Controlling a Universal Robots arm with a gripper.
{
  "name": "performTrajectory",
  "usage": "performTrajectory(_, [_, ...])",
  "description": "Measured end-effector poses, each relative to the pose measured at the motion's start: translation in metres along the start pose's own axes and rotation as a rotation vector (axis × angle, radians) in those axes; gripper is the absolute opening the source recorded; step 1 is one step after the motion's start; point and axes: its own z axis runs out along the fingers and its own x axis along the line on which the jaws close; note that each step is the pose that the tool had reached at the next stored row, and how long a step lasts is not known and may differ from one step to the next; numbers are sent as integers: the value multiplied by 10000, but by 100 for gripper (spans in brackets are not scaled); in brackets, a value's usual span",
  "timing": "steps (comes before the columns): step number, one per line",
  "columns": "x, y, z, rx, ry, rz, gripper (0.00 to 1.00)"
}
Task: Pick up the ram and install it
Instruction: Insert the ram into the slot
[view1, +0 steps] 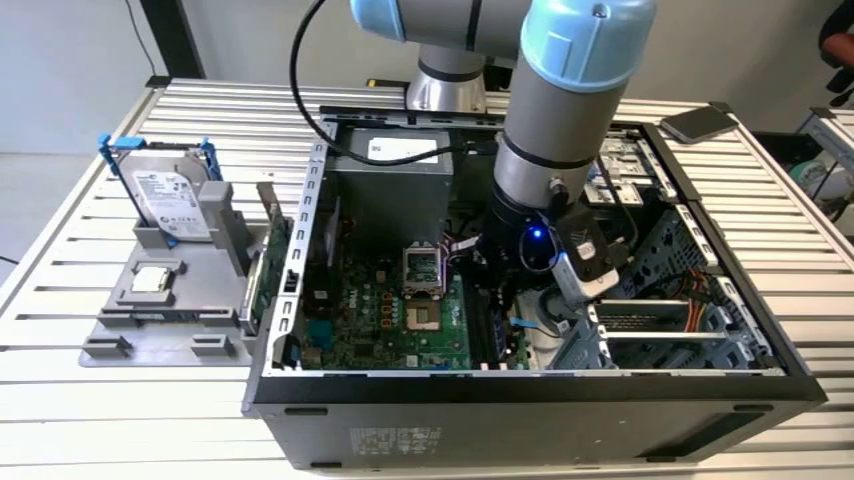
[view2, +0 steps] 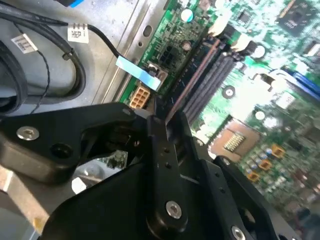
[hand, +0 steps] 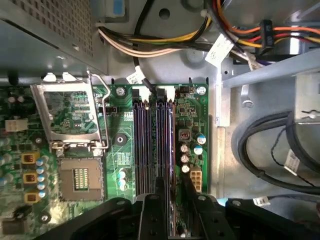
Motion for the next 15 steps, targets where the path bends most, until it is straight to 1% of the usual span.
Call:
performTrajectory(5, [-4,-9,-226,2,1,0,100])
performTrajectory(6, [-4,-10,-263,2,1,0,100])
performTrajectory(8, [-5,-10,-268,-1,0,-1,100])
performTrajectory(9, [-5,-10,-268,-1,0,-1,0])
performTrajectory(15, [-5,-10,-269,2,1,-1,0])
